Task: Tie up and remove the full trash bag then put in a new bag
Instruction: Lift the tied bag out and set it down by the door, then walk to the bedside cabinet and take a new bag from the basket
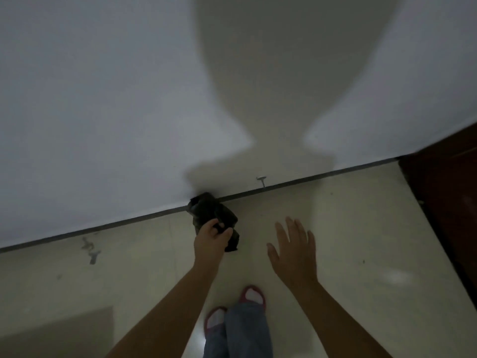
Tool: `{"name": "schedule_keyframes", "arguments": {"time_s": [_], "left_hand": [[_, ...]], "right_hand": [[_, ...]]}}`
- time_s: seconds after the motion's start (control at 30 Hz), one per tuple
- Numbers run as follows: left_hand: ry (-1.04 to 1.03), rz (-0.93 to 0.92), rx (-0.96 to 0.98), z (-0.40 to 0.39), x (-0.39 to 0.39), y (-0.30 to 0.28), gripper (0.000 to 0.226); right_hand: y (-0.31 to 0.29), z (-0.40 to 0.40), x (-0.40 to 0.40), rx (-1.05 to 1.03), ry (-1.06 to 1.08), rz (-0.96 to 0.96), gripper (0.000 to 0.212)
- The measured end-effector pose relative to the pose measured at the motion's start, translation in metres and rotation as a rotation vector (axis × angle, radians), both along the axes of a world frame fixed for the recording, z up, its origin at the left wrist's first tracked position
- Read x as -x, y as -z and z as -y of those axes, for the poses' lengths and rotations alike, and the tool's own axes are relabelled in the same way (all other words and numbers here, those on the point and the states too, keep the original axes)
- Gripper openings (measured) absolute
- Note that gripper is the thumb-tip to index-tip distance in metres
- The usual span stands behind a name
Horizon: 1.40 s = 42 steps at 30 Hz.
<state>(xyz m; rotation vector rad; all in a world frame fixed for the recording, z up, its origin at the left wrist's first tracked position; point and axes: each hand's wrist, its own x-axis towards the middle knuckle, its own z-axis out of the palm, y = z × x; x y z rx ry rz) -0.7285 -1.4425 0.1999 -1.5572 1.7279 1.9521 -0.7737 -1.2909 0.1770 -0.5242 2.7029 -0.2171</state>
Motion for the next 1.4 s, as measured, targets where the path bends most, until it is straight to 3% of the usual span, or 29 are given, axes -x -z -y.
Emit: {"name": "schedule_keyframes", "arguments": {"time_s": [0.1,0.27,0.37,0.53,0.67,0.77,0.83,0.93,1.0,1.1,1.2,1.4], "left_hand": [[-0.015,-0.042,-0.132,0.002,0.040,0.045,0.054],[0.083,-0.098,-0.069,0.001,0.098,0.069,0.048],[0.219,-0.074,0.047,0.001,0.116,0.074,0.029],[0.493,0.053,0.238,-0.007,0.115,0.075,0.044],[0.676,0.167,0.424,-0.013,0.113,0.063,0.042],[0.808,0.252,0.506,-0.022,0.111,0.049,0.046],[0.962,0.283,0.609,-0.033,0.107,0.035,0.040],[1.257,0.126,0.755,-0.061,0.107,0.007,0.034],[1.461,0.006,0.838,-0.083,0.106,-0.013,0.038],[1.719,-0.339,0.964,-0.128,0.104,-0.049,0.038],[1.937,-0.540,1.086,-0.183,0.094,-0.092,0.044],[2.267,-0.841,1.002,-0.311,0.003,-0.182,0.050]], "right_hand": [[0.042,0.001,0.027,-0.002,0.028,-0.010,0.077],[0.074,-0.008,0.056,-0.040,0.068,-0.011,0.074],[0.079,-0.013,0.062,-0.033,0.103,0.005,0.073],[0.075,-0.021,0.067,-0.023,0.162,0.063,0.053],[0.059,-0.033,0.067,-0.020,0.230,0.082,0.072],[0.042,-0.041,0.064,0.007,0.315,0.077,0.054],[0.030,-0.049,0.058,-0.005,0.364,0.071,0.054],[0.000,-0.070,0.044,-0.008,0.478,0.062,0.067],[-0.026,-0.088,0.033,-0.010,0.589,0.054,0.054],[-0.077,-0.123,0.004,-0.003,0.779,-0.039,0.052],[-0.124,-0.161,-0.041,-0.042,1.009,-0.142,0.051],[-0.202,-0.243,-0.188,-0.169,1.420,-0.191,0.057]]}}
